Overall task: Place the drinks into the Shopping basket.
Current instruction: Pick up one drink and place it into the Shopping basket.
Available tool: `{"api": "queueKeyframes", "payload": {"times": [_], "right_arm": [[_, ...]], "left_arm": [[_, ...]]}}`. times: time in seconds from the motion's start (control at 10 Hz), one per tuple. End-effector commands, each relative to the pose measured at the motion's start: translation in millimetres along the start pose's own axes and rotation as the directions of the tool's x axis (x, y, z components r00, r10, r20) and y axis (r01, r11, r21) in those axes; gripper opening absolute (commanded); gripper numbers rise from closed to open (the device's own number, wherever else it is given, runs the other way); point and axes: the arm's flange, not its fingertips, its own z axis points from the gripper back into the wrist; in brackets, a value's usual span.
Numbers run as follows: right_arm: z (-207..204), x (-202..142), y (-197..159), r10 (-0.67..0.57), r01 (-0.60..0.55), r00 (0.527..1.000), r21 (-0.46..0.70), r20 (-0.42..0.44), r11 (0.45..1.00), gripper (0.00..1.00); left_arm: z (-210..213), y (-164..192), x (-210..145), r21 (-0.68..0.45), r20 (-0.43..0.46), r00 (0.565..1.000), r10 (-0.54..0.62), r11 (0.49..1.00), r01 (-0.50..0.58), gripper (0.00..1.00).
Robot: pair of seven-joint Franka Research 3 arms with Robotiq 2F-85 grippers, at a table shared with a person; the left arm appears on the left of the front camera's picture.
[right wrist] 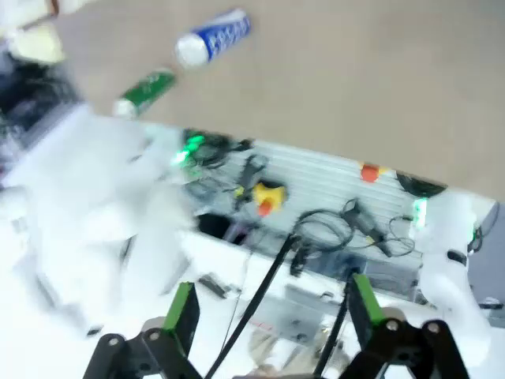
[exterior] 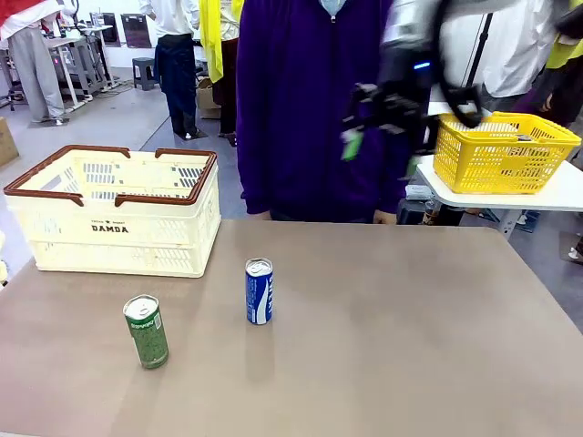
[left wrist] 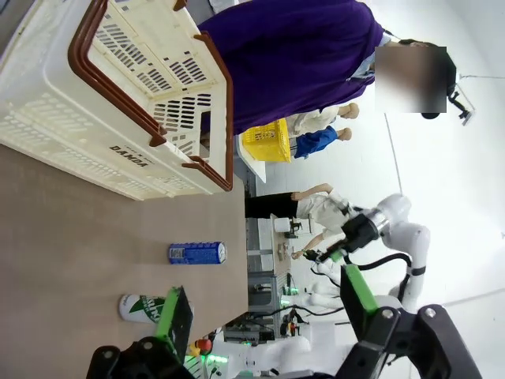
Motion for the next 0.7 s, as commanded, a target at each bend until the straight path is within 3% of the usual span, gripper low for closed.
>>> {"api": "queueKeyframes", "payload": {"times": [0.0, 0.1, 0.2, 0.3, 0.4, 0.5, 0.6], "right_arm": [[18, -42, -122, 0.054, -0.064, 0.998, 0.43, 0.034, 0.901, 1.0], [28, -59, -174, 0.142, -0.161, 0.987, 0.616, 0.081, 0.771, 1.0], [28, -74, -228, 0.18, -0.262, 0.965, 0.737, 0.191, 0.623, 1.0], [18, -87, -281, 0.135, -0.344, 0.938, 0.813, 0.319, 0.47, 1.0], [4, -93, -307, 0.079, -0.419, 0.901, 0.806, 0.427, 0.418, 1.0], [-11, -92, -315, 0.114, -0.519, 0.846, 0.755, 0.521, 0.401, 0.82], [20, -102, -305, 0.076, -0.201, 0.976, 0.709, 0.204, 0.676, 0.82]], "left_arm": [[2, 0, -2, 0.0, -0.01, 1.0, -0.017, 1.0, 0.017, 1.0], [2, 0, -2, 0.0, -0.01, 1.0, -0.017, 1.0, 0.017, 1.0], [2, 0, -2, 0.0, -0.01, 1.0, -0.017, 1.0, 0.017, 1.0], [2, 0, -2, 0.0, -0.01, 1.0, -0.017, 1.0, 0.017, 1.0], [2, 0, -2, 0.0, -0.01, 1.0, -0.017, 1.0, 0.017, 1.0], [2, 0, -2, 0.0, -0.01, 1.0, -0.017, 1.0, 0.017, 1.0], [2, 0, -2, 0.0, -0.01, 1.0, -0.017, 1.0, 0.017, 1.0]]}}
